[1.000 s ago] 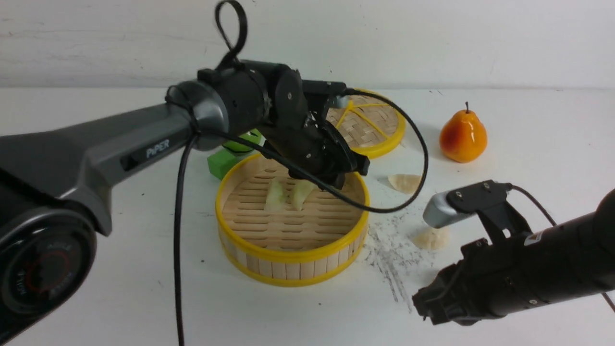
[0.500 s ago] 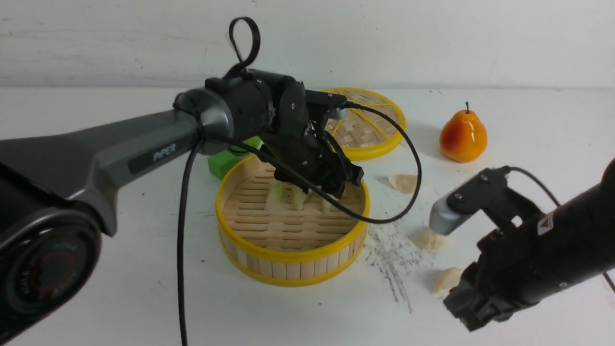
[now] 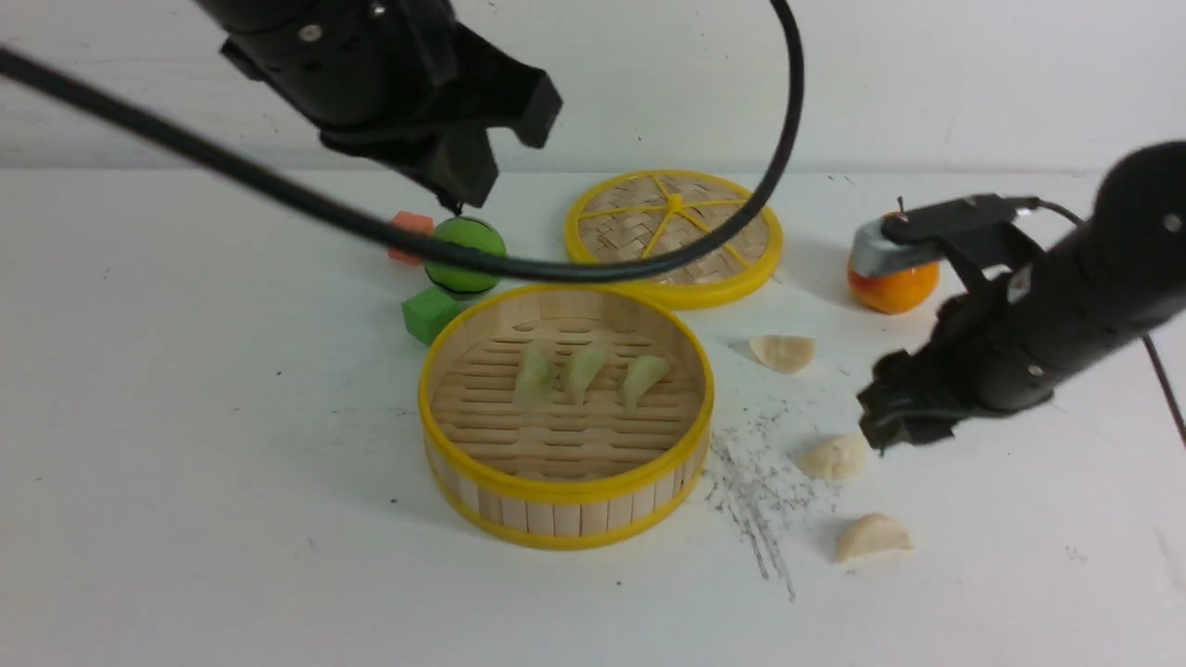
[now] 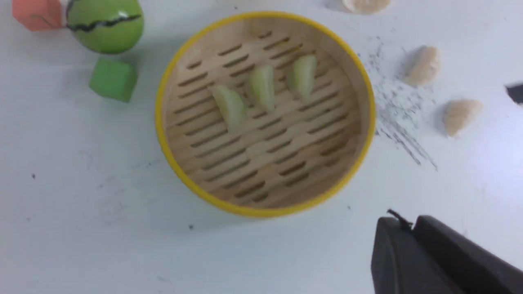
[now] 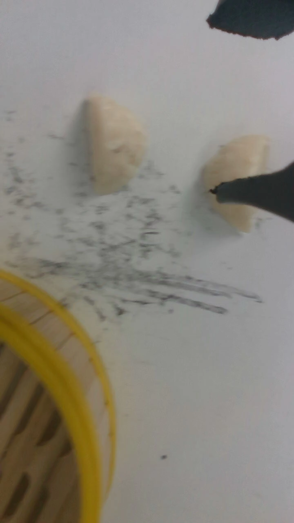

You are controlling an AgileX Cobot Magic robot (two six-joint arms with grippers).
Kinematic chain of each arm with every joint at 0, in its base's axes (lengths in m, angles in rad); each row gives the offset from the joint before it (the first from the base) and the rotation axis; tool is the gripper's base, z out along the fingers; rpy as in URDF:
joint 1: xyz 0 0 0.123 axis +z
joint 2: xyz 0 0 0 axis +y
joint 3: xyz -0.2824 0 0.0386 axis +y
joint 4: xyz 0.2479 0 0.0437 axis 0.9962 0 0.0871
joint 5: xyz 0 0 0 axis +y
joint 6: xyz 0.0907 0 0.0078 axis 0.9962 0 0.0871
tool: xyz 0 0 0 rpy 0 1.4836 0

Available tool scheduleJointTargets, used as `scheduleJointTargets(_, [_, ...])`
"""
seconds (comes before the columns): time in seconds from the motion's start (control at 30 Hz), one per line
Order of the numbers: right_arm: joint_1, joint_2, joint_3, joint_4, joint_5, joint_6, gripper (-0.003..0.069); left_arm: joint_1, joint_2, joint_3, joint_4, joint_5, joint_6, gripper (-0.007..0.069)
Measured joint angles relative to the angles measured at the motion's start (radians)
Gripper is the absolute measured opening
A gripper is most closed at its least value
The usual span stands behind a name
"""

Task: Put the dumplings into the steamer on the white table.
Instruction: 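Reach for and grasp a dumpling lying on the table beside the steamer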

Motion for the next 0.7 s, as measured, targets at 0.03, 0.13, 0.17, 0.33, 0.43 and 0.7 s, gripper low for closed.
scheduleJointTargets(0.03, [0.000,0.043,-0.054,0.002,0.008,-0.016,0.0476,0.000,-0.046,0.055,-0.007,0.000,0.005,0.0013])
scheduleJointTargets(0.13, [0.000,0.182,-0.225,-0.004,0.044,-0.059,0.0472,0.000,-0.179,0.219,-0.006,0.000,0.016,-0.0012])
scheduleJointTargets(0.17, [0.000,0.191,-0.237,-0.005,0.051,-0.061,0.0471,0.000,-0.188,0.219,-0.006,0.000,0.017,-0.0012])
scheduleJointTargets(0.33, [0.000,0.442,-0.569,-0.012,0.207,-0.109,0.0446,0.000,-0.421,0.509,0.040,-0.083,0.056,-0.0013])
scheduleJointTargets(0.43, [0.000,0.565,-0.739,-0.042,0.289,-0.146,0.0430,0.000,-0.525,0.647,0.060,-0.132,0.080,-0.0013])
scheduleJointTargets(0.7, [-0.001,0.772,-1.032,-0.118,0.369,-0.202,0.0405,0.000,-0.702,0.930,0.104,-0.194,0.091,-0.0012])
